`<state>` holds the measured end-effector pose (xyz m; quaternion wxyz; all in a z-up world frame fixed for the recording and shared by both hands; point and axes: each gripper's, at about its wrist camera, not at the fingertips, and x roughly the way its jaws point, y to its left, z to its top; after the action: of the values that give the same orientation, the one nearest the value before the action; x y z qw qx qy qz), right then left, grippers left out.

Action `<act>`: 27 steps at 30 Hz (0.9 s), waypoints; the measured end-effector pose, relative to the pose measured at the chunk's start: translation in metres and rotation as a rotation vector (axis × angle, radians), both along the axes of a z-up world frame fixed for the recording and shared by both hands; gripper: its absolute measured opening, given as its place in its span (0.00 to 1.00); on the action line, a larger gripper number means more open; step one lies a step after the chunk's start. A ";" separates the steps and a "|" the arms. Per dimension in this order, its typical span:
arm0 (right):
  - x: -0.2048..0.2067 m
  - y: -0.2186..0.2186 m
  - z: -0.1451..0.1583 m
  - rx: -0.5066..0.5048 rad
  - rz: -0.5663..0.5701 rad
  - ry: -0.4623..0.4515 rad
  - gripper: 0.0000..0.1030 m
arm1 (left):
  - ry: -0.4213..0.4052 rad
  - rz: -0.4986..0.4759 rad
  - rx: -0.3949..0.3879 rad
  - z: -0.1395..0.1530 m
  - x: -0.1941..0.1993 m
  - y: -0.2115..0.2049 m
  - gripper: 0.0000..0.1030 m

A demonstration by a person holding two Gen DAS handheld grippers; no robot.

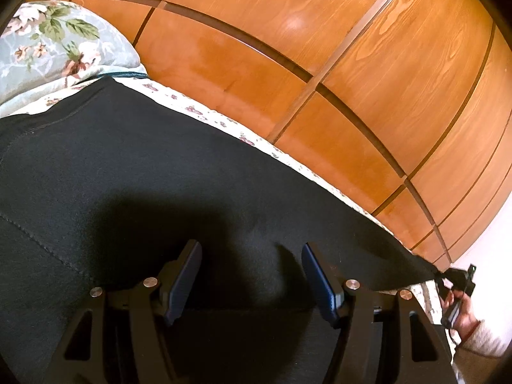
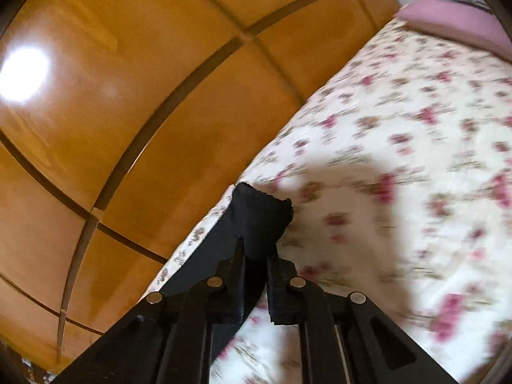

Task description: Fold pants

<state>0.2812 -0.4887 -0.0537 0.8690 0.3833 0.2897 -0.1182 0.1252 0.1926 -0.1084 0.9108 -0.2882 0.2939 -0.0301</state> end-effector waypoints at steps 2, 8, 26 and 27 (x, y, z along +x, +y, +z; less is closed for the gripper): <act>-0.025 -0.011 0.002 0.010 -0.014 0.006 0.10 | -0.002 -0.007 -0.006 0.000 0.000 0.000 0.64; -0.096 -0.027 -0.005 0.036 -0.057 0.032 0.10 | -0.004 -0.035 -0.027 0.000 -0.001 0.000 0.64; -0.123 0.051 0.009 -0.247 0.045 0.044 0.29 | 0.001 -0.037 -0.038 0.000 -0.002 0.001 0.64; -0.115 0.067 0.007 -0.273 0.109 0.047 0.29 | 0.002 -0.036 -0.040 -0.001 -0.002 0.002 0.64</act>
<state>0.1661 -0.4217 -0.0471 0.9111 0.2425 0.3117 -0.1183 0.1234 0.1943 -0.1089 0.9039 -0.3008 0.2995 -0.0520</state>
